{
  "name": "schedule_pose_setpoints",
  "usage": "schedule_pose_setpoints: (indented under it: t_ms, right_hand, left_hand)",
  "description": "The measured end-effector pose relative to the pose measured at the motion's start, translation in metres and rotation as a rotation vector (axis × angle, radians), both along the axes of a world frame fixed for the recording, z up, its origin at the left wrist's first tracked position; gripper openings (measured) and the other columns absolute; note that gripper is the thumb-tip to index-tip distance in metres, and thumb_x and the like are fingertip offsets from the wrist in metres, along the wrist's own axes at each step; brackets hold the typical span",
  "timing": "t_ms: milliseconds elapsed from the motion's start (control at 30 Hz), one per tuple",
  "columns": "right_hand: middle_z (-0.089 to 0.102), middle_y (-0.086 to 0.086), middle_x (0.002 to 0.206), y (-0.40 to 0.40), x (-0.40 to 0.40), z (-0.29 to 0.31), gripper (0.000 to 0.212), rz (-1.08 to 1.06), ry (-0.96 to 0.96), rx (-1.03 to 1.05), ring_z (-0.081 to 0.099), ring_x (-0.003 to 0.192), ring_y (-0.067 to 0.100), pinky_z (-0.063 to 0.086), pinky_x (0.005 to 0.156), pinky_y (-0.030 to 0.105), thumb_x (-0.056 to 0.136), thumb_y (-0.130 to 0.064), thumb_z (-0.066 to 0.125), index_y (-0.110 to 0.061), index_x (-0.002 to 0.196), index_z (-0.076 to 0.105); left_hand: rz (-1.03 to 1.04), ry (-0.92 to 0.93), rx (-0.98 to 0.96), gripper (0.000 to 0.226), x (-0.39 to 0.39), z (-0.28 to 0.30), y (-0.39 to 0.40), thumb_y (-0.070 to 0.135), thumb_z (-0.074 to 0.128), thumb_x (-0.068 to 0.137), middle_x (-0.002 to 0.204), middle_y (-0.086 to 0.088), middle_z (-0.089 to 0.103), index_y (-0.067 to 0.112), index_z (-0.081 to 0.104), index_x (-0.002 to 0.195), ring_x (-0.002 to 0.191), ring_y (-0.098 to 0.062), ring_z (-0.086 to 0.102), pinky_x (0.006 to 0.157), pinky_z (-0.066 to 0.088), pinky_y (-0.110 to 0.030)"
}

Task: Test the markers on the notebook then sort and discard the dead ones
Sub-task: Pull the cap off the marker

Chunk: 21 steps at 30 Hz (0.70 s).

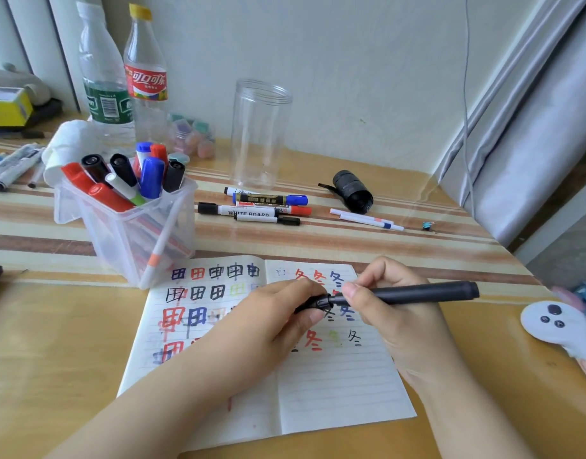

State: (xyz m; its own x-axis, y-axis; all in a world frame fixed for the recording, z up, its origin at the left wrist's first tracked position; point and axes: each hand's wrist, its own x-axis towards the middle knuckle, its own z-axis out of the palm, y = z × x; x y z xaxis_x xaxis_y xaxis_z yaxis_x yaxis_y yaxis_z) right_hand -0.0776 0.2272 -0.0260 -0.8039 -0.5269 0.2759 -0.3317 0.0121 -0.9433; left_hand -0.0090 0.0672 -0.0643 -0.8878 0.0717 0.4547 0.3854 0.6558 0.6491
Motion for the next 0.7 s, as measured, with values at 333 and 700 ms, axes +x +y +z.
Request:
schedule_pose_setpoints:
  t_ms: [333,700]
  right_hand:
    - [0.05,-0.005,0.048,-0.006,-0.004,-0.014,0.037,0.015,-0.208,-0.129,0.039,0.042,0.005,0.034,0.046,0.015,0.063,-0.052,0.074,-0.016,0.07,0.07]
    - [0.048,0.0,0.045,-0.007,-0.001,-0.025,0.022,0.007,-0.31,-0.19,0.038,0.041,0.007,0.035,0.045,0.015,0.066,-0.042,0.065,-0.02,0.063,0.064]
  left_hand:
    - [0.098,-0.034,0.008,0.024,-0.001,0.003,-0.001,0.033,0.045,0.093,0.073,0.018,0.046,0.015,0.053,0.106,0.075,0.01,0.044,0.064,0.032,-0.005]
    - [0.031,0.03,-0.069,0.03,0.0,0.002,0.0,0.039,0.038,0.09,0.07,0.022,0.041,0.015,0.055,0.092,0.069,0.009,0.04,0.063,0.031,-0.002]
